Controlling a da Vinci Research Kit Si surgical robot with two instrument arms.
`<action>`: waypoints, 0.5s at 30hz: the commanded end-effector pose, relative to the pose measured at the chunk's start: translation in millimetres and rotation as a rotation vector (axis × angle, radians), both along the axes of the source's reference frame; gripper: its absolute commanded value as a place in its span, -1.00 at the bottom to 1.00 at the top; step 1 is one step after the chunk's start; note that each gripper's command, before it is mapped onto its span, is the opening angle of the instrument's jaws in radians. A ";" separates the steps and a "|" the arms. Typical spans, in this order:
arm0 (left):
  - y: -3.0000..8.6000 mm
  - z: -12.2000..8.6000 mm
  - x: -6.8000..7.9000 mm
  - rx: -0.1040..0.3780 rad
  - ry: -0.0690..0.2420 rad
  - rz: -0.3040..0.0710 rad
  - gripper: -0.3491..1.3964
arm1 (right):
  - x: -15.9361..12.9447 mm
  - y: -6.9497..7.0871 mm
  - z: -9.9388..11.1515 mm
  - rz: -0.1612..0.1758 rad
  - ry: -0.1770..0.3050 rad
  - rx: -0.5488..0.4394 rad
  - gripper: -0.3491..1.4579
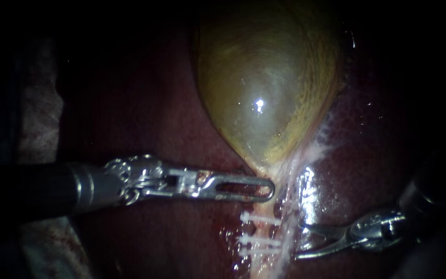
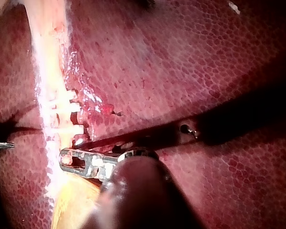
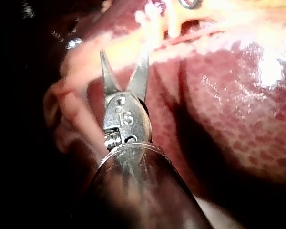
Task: Go to the cutting position left tube
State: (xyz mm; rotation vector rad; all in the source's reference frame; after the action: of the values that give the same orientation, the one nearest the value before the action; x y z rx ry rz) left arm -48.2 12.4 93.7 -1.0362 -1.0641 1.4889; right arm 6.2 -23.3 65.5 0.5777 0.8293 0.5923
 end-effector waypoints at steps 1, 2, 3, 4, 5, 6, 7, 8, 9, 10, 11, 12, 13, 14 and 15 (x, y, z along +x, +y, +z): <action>0.0 0.0 0.0 0.000 0.000 0.000 -1.00 | 0.0 0.0 0.0 0.000 0.000 0.000 0.69; 0.0 0.0 0.1 0.001 0.000 0.001 -1.00 | 0.1 0.0 0.0 0.000 -0.001 0.000 0.69; 0.0 -0.1 0.2 0.001 -0.001 0.001 -1.00 | 0.1 -0.1 0.0 -0.005 0.002 -0.003 0.69; 0.1 -0.2 0.3 0.002 -0.001 0.002 -1.00 | 0.3 -0.1 0.0 0.003 0.003 0.014 0.71; 0.1 -0.3 0.4 0.002 -0.001 0.002 -1.00 | 0.4 -0.1 0.0 0.009 0.003 0.025 0.73; 0.1 -0.5 0.6 0.004 -0.002 0.003 -1.00 | 0.6 -0.2 -0.1 0.013 0.001 0.030 0.73; 0.1 -0.7 0.6 0.004 -0.002 0.003 -1.00 | 0.8 -0.2 -0.1 0.016 0.002 0.037 0.75; 0.2 -0.9 0.8 0.006 -0.003 0.004 -1.00 | 1.0 -0.3 -0.1 0.022 0.001 0.048 0.77; 0.2 -1.1 1.0 0.007 -0.004 0.005 -1.00 | 1.3 -0.3 -0.1 0.024 0.002 0.054 0.77; 0.3 -1.5 1.2 0.009 -0.004 0.006 -1.00 | 1.6 -0.4 -0.1 0.026 0.004 0.062 0.78; 0.3 -1.7 1.3 0.010 -0.005 0.007 -1.00 | 1.8 -0.4 -0.1 0.028 0.005 0.068 0.80; 0.3 -2.0 1.5 0.012 -0.006 0.007 -1.00 | 2.0 -0.5 -0.1 0.031 0.005 0.075 0.80; 0.2 -2.3 1.6 0.013 -0.006 0.008 -1.00 | 2.3 -0.5 -0.1 0.035 0.004 0.079 0.82; 0.2 -2.6 1.8 0.015 -0.007 0.009 -1.00 | 2.4 -0.5 -0.1 0.041 -0.001 0.090 0.82; 0.1 -2.8 1.9 0.015 -0.007 0.009 -1.00 | 2.5 -0.6 -0.1 0.043 -0.004 0.095 0.82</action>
State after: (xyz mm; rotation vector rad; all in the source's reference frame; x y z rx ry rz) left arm -46.1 12.4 90.7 -1.0271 -1.0847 1.4835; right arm 8.9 -23.8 65.5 0.6476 0.8115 0.6854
